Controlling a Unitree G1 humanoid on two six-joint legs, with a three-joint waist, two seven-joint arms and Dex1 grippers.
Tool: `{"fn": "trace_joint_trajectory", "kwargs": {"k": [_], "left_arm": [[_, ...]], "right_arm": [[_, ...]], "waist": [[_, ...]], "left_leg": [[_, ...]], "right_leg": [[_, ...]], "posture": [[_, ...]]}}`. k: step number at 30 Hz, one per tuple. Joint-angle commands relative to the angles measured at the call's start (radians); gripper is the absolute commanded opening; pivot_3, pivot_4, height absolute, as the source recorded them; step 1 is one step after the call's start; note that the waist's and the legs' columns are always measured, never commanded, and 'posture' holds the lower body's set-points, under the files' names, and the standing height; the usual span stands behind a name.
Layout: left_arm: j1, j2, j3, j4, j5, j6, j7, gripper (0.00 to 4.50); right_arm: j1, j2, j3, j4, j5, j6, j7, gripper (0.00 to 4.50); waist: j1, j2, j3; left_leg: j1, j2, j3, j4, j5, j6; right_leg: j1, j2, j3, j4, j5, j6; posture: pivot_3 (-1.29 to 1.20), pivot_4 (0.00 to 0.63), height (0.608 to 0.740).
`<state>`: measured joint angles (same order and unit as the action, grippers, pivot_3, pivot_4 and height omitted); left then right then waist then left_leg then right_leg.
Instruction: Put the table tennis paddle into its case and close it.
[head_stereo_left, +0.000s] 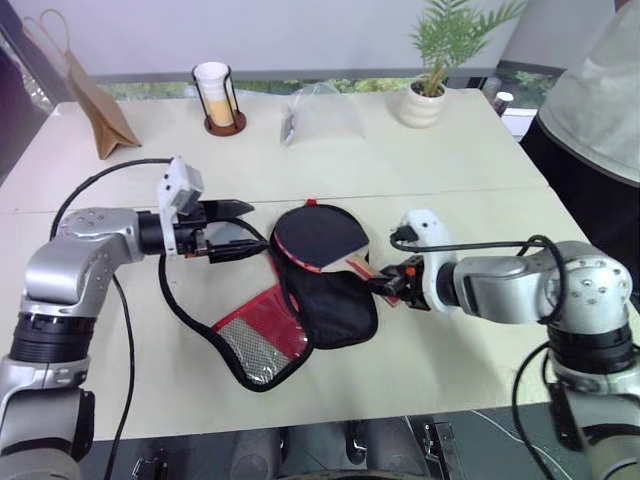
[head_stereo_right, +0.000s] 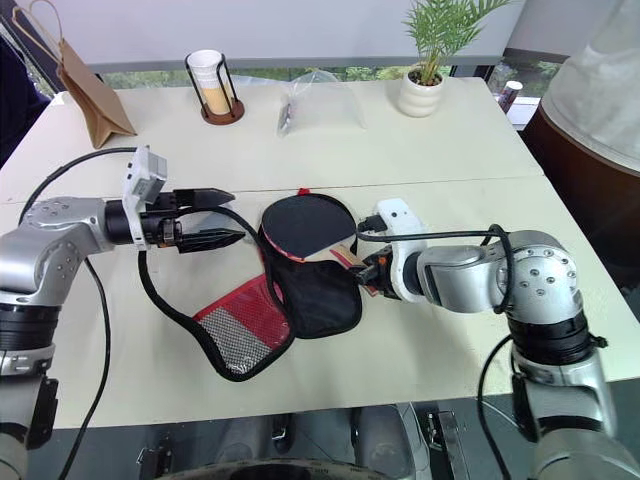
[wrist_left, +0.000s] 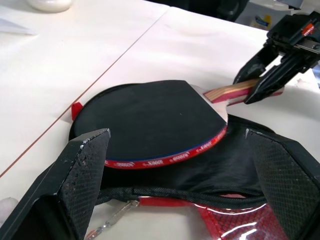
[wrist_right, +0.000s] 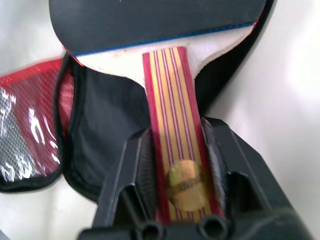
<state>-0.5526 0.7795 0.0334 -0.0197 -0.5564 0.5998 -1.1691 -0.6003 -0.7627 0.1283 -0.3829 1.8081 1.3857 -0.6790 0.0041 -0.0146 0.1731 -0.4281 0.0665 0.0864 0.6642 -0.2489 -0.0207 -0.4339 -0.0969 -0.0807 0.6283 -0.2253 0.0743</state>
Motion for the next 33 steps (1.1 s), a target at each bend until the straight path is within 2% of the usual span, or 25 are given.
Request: {"fn": "trace_joint_trajectory", "kwargs": {"k": [1, 4, 7, 10, 12, 14, 16, 18, 20, 23, 24, 28, 33], "left_arm": [[-0.03, 0.0, 0.002, -0.001, 0.003, -0.013, -0.014, 4.5], [-0.032, 0.002, 0.003, 0.007, 0.006, -0.019, -0.021, 4.5], [-0.031, 0.005, 0.004, 0.013, 0.009, -0.025, -0.026, 4.5], [-0.032, 0.007, 0.008, 0.021, 0.012, -0.032, -0.03, 4.5], [-0.034, 0.006, 0.009, 0.026, 0.014, -0.037, -0.032, 4.5], [-0.04, 0.003, 0.007, 0.032, 0.017, -0.04, -0.031, 4.5], [-0.043, 0.002, 0.006, 0.041, 0.021, -0.048, -0.035, 4.5], [-0.052, 0.0, 0.002, 0.052, 0.029, -0.054, -0.038, 4.5], [-0.056, 0.005, 0.003, 0.065, 0.032, -0.061, -0.048, 4.5], [-0.071, 0.007, -0.005, 0.075, 0.043, -0.069, -0.054, 4.5], [-0.068, 0.012, -0.001, 0.08, 0.045, -0.074, -0.061, 4.5], [-0.068, 0.015, 0.007, 0.065, 0.045, -0.066, -0.055, 4.5], [-0.056, 0.03, 0.018, 0.046, 0.037, -0.056, -0.051, 4.5]], "right_arm": [[-0.052, -0.057, 0.09, -0.05, 0.164, -0.166, -0.084, 1.52], [-0.095, -0.089, 0.133, -0.089, 0.164, -0.207, 0.019, 2.9], [-0.15, -0.129, 0.132, -0.091, 0.164, -0.228, 0.137, 4.47], [-0.206, -0.17, 0.11, -0.053, 0.164, -0.233, 0.205, 4.47], [-0.228, -0.215, 0.081, -0.079, 0.015, -0.181, 0.322, 4.47], [-0.199, -0.29, 0.059, -0.117, -0.196, -0.171, 0.536, 4.47], [-0.136, -0.392, 0.087, -0.161, -0.466, -0.282, 0.786, 4.47], [-0.026, -0.494, 0.131, -0.175, -0.741, -0.494, 1.067, 4.47], [0.068, -0.527, 0.157, -0.157, -0.944, -0.689, 1.254, 4.47], [0.164, -0.498, 0.206, -0.018, -1.255, -0.999, 1.405, 4.47], [0.174, -0.484, 0.219, 0.009, -1.323, -1.048, 1.431, 4.47], [0.235, -0.444, 0.2, 0.083, -1.403, -1.162, 1.595, 4.47], [0.261, -0.37, 0.176, 0.091, -1.471, -1.19, 1.661, 4.47]], "waist": [[-0.003, 0.0, 0.0], [-0.015, 0.0, 0.0], [-0.016, 0.0, 0.0], [-0.015, 0.0, 0.0], [-0.011, 0.0, 0.0], [-0.005, 0.0, 0.0], [0.004, 0.0, 0.0], [0.01, 0.0, 0.0], [0.008, 0.0, 0.0], [0.002, 0.0, 0.0], [0.0, 0.0, 0.0], [0.003, 0.0, 0.0], [0.006, 0.0, 0.0]], "left_leg": [[0.0, 0.0, 0.0, 0.0, 0.0, 0.0], [0.0, 0.0, -0.001, 0.0, 0.0, 0.0], [0.0, 0.0, -0.001, 0.0, 0.0, 0.0], [0.0, 0.0, -0.001, 0.0, 0.0, 0.0], [0.0, 0.0, -0.001, 0.0, 0.0, 0.0], [-0.001, 0.0, -0.001, 0.0, 0.0, 0.0], [-0.002, 0.0, -0.001, 0.0, 0.0, 0.0], [-0.002, 0.0, 0.0, 0.0, 0.0, 0.0], [-0.003, 0.0, 0.0, 0.0, 0.0, 0.0], [-0.003, 0.0, 0.0, 0.0, 0.0, 0.0], [-0.003, 0.0, 0.001, 0.0, 0.0, 0.0], [-0.002, 0.0, 0.001, 0.001, 0.0, 0.0], [-0.002, 0.0, 0.0, 0.001, 0.0, 0.0]], "right_leg": [[0.0, 0.0, 0.0, 0.0, 0.0, 0.0], [0.0, 0.001, 0.0, 0.0, 0.0, 0.001], [0.0, 0.001, 0.0, 0.0, 0.001, 0.002], [0.0, 0.0, 0.0, 0.0, 0.001, 0.001], [0.0, 0.0, 0.0, 0.0, 0.0, 0.0], [0.0, 0.0, 0.0, 0.0, 0.0, 0.0], [-0.001, 0.0, 0.0, -0.001, 0.0, 0.0], [-0.001, 0.0, 0.0, -0.003, 0.0, -0.001], [-0.002, 0.0, 0.0, -0.004, -0.001, -0.001], [-0.002, 0.0, 0.0, -0.004, -0.002, 0.002], [-0.002, 0.0, 0.0, -0.003, -0.003, 0.004], [-0.002, 0.0, 0.0, 0.0, -0.001, 0.005], [-0.002, 0.001, 0.0, 0.0, 0.0, 0.004]], "posture": [[0.0, 0.15, 0.74], [0.0, 0.15, 0.74], [0.0, 0.15, 0.74], [0.0, 0.15, 0.74], [0.0, 0.15, 0.74], [0.0, 0.15, 0.74], [0.0, 0.15, 0.74], [0.0, 0.15, 0.74], [0.0, 0.15, 0.74], [0.0, 0.15, 0.74], [0.0, 0.15, 0.74], [0.0, 0.15, 0.74], [0.0, 0.15, 0.74]]}}
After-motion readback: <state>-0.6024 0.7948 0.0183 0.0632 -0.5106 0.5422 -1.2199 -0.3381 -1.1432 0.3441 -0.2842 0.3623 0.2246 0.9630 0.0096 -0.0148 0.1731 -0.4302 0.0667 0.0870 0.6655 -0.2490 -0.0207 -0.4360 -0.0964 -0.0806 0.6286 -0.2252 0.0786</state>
